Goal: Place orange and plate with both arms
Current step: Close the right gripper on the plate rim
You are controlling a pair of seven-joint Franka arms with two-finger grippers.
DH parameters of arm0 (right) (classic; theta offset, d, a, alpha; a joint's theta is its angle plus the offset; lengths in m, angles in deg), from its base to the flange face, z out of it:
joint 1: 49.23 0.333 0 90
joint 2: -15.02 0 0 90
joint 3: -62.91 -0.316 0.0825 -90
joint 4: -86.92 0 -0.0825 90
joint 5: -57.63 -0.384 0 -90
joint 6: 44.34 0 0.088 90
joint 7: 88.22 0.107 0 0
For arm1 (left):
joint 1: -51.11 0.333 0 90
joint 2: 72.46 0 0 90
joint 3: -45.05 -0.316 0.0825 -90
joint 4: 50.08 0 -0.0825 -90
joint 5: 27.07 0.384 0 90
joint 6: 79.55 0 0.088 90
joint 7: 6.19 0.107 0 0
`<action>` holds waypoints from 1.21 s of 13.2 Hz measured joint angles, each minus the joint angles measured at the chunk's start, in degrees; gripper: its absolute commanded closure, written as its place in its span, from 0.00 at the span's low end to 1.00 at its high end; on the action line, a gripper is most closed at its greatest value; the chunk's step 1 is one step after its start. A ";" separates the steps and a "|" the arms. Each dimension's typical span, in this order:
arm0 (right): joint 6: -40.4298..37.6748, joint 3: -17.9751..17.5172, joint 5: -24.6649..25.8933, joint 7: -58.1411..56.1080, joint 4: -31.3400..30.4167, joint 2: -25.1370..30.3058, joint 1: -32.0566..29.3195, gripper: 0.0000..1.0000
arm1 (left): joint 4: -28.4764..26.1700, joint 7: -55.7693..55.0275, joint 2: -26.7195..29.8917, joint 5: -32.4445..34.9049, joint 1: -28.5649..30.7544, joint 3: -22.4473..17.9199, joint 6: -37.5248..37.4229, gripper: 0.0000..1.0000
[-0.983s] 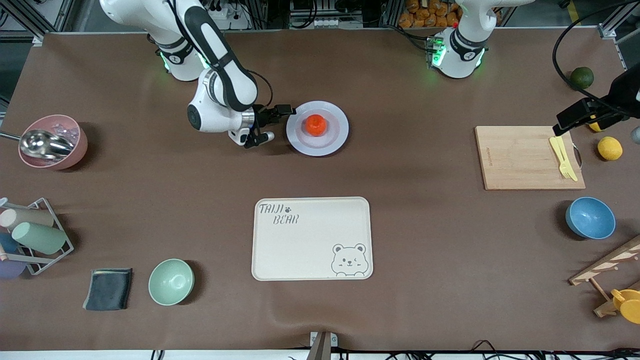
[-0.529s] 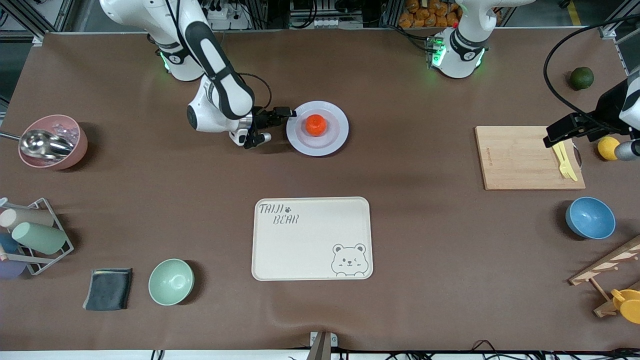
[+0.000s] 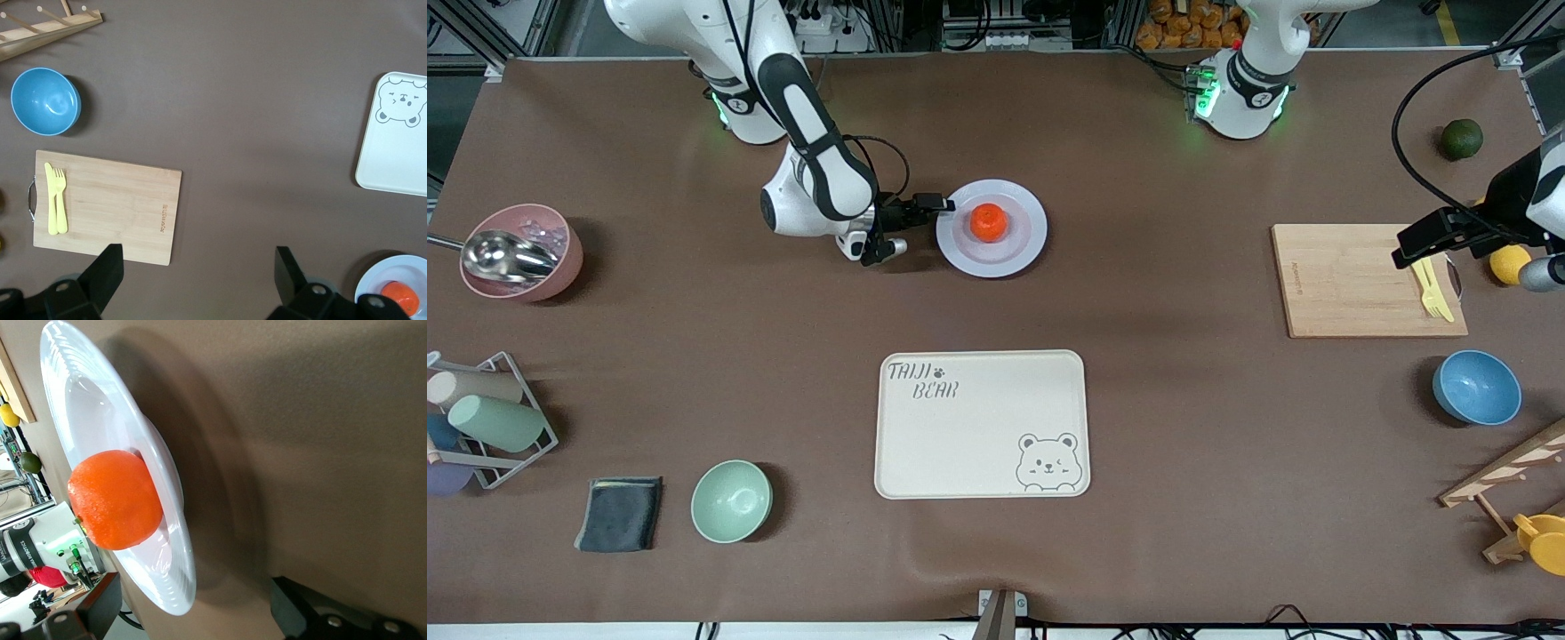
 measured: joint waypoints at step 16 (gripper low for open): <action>0.17 -0.37 -0.85 -0.08 1.12 0.78 0.59 0.95 | 0.03 0.03 0.10 0.00 -1.16 0.39 0.60 0.00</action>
